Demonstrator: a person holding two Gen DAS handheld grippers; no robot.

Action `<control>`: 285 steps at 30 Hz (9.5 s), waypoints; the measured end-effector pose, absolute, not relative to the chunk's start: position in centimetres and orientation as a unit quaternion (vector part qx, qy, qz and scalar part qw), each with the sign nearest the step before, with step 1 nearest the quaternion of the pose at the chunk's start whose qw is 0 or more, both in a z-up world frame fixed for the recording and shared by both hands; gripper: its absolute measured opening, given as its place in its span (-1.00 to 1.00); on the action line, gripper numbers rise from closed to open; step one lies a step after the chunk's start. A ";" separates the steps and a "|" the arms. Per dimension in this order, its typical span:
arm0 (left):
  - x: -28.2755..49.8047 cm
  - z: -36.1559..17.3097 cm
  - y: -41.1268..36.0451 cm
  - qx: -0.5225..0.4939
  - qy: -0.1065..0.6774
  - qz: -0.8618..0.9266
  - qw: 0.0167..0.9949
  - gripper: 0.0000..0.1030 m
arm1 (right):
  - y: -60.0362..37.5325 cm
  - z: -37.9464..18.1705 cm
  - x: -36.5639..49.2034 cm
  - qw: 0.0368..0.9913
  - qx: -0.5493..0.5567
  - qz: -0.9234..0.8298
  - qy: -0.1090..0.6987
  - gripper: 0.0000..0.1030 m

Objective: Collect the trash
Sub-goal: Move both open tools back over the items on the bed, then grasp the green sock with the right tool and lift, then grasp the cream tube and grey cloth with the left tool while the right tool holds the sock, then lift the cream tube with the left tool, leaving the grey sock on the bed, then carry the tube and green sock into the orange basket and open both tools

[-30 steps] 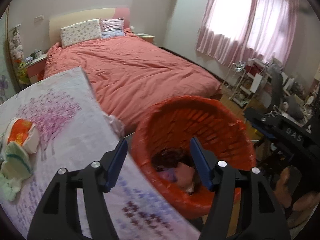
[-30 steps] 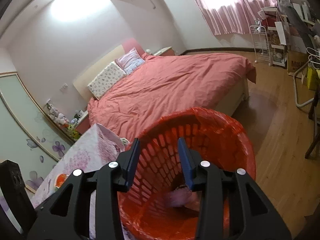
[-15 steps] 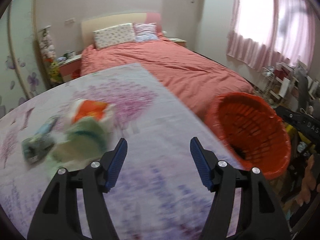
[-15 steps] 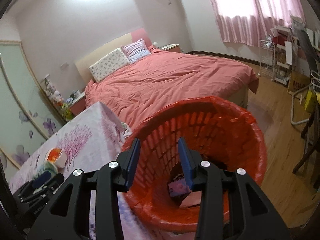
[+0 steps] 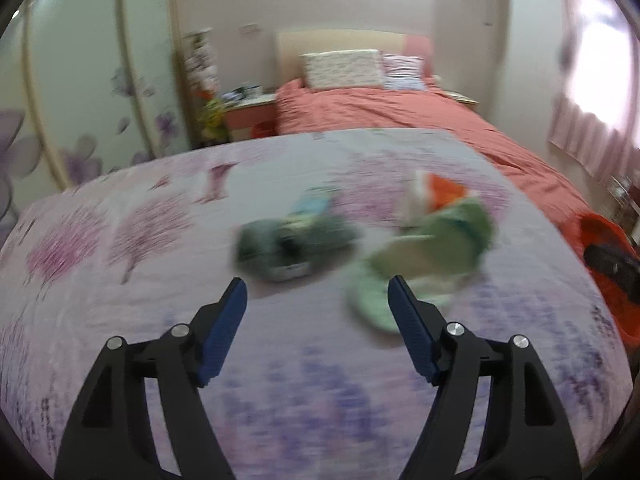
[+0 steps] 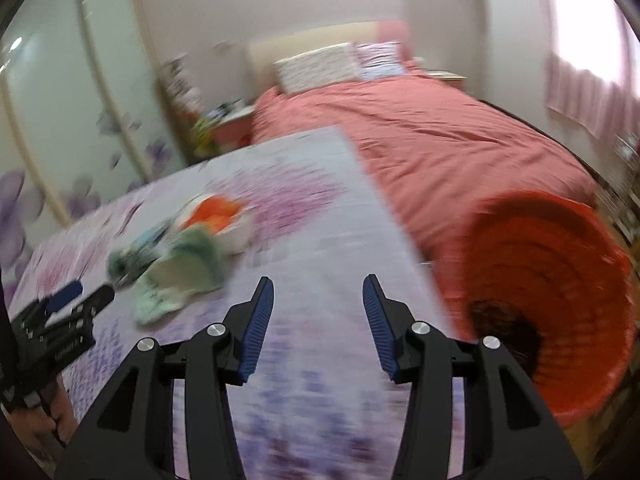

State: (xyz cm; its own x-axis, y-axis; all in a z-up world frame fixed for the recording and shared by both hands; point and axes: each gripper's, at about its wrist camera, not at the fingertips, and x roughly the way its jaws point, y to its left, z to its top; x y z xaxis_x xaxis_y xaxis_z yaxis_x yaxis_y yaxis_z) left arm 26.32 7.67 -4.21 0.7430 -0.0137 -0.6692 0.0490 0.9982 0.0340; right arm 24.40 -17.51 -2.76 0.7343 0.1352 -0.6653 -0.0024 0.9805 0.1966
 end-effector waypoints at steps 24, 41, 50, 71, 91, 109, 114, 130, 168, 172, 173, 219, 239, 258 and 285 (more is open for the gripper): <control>27.1 -5.8 18.6 -0.052 0.373 0.048 0.925 0.46 | -5.7 -6.1 30.5 0.899 0.001 0.086 0.429 -0.67; 27.9 -6.0 15.3 -0.052 0.386 0.011 0.921 0.46 | -9.8 -5.8 28.5 0.908 0.035 0.066 0.412 -0.93; 27.9 -6.1 14.1 -0.045 0.390 0.003 0.920 0.46 | -8.7 -6.0 29.5 0.903 0.050 0.079 0.419 0.27; 28.3 -5.9 13.4 -0.041 0.390 -0.009 0.920 0.46 | -9.5 -6.8 29.1 0.906 0.018 0.039 0.421 -0.92; 37.1 -6.5 7.2 0.001 0.417 -0.036 0.908 0.00 | -11.6 -7.4 29.2 0.900 0.074 0.047 0.427 -0.91; 36.2 -6.5 7.5 -0.003 0.410 -0.045 0.911 -0.45 | -12.4 -7.2 28.8 0.902 0.090 0.056 0.419 -0.92; 34.6 -5.0 7.9 0.000 0.390 -0.053 0.919 -0.45 | -13.4 -6.7 28.1 0.903 0.110 0.058 0.411 -0.92; 31.9 -3.9 9.1 0.009 0.398 -0.049 0.916 -0.45 | -13.9 -5.4 26.3 0.908 0.114 0.061 0.399 -0.92; 30.9 -7.0 10.3 -0.009 0.419 -0.011 0.908 -0.40 | -13.8 -7.4 26.1 0.896 0.107 0.063 0.426 -0.92; 30.9 -6.9 10.4 -0.007 0.419 -0.013 0.908 -0.45 | -13.9 -7.3 26.0 0.897 0.108 0.064 0.425 -0.92; 30.8 -6.8 10.5 -0.010 0.418 -0.015 0.908 -0.45 | -14.0 -7.1 26.0 0.898 0.109 0.064 0.422 -0.92; 32.3 -7.0 13.6 -0.016 0.447 0.022 0.894 -0.30 | -14.2 -6.2 25.2 0.902 0.114 0.069 0.411 -0.92; 31.9 -2.3 13.3 -0.028 0.407 -0.003 0.913 -0.44 | -14.7 -5.0 24.8 0.908 0.125 0.068 0.393 -0.92; 30.9 -0.4 6.9 -0.029 0.388 -0.091 0.917 -0.44 | -16.4 -5.3 25.2 0.909 0.134 0.053 0.390 -0.92; 27.9 -7.2 4.4 -0.003 0.447 -0.103 0.888 -0.24 | -16.9 -7.5 25.5 0.898 0.131 0.042 0.419 -0.92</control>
